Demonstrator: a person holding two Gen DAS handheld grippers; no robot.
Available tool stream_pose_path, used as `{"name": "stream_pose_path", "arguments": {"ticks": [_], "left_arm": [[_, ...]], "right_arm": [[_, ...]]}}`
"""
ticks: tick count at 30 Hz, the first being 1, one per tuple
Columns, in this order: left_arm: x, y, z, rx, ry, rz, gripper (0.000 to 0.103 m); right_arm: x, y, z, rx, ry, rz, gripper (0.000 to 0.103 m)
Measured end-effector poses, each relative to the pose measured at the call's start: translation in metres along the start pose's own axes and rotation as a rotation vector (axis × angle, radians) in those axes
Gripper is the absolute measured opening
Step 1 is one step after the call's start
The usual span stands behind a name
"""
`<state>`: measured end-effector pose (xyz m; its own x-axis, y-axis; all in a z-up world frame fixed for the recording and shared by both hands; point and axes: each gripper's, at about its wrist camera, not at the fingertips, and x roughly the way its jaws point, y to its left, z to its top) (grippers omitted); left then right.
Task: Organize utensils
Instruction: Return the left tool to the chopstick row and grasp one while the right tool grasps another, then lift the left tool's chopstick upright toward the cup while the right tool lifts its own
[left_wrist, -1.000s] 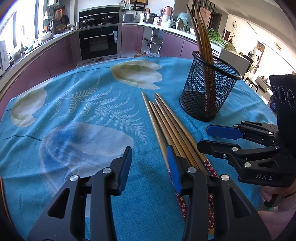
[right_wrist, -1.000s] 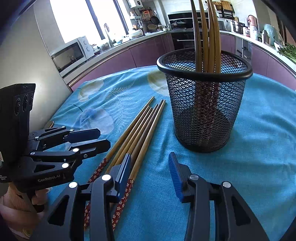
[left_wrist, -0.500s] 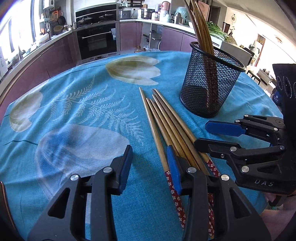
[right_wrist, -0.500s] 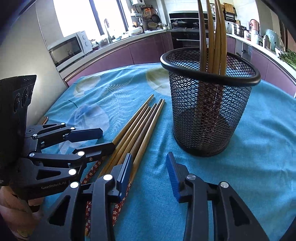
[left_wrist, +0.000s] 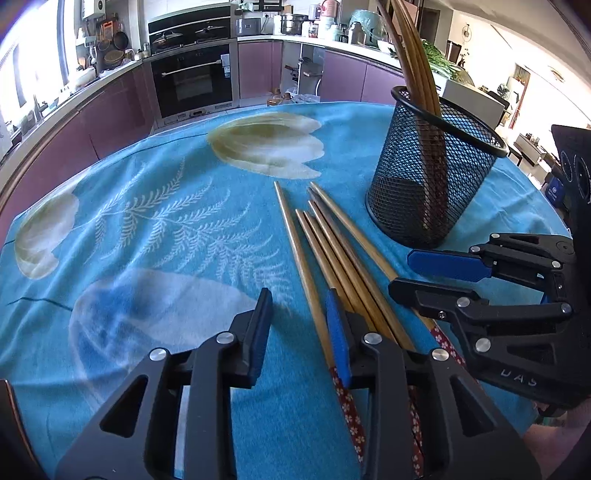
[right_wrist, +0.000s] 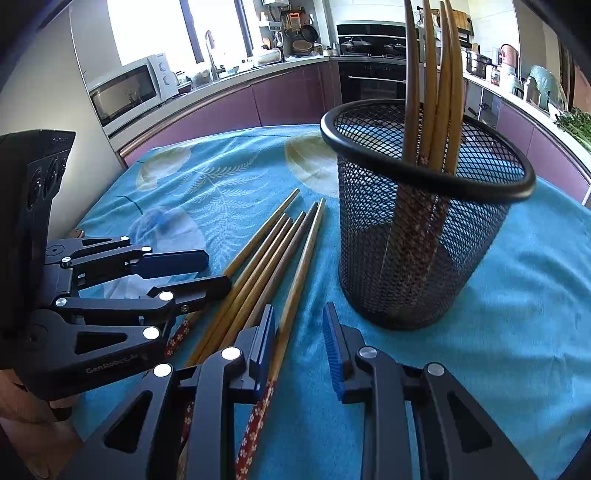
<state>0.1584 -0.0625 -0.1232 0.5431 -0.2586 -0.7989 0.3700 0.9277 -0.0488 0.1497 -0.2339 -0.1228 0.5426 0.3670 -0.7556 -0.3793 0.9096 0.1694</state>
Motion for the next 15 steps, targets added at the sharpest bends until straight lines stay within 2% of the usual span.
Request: {"name": "stream_pose_path", "arguments": {"ticks": [5, 9, 15], "left_arm": [[0.006, 0.001, 0.007, -0.005, 0.006, -0.009, 0.016], [0.007, 0.001, 0.008, -0.022, 0.004, -0.016, 0.011], [0.006, 0.001, 0.005, -0.048, -0.002, -0.024, 0.008]], "right_arm": [[0.007, 0.001, 0.006, 0.002, -0.002, -0.009, 0.016], [0.006, -0.004, 0.006, 0.021, -0.006, 0.007, 0.010], [0.003, -0.011, 0.004, 0.059, -0.011, 0.035, 0.007]]}}
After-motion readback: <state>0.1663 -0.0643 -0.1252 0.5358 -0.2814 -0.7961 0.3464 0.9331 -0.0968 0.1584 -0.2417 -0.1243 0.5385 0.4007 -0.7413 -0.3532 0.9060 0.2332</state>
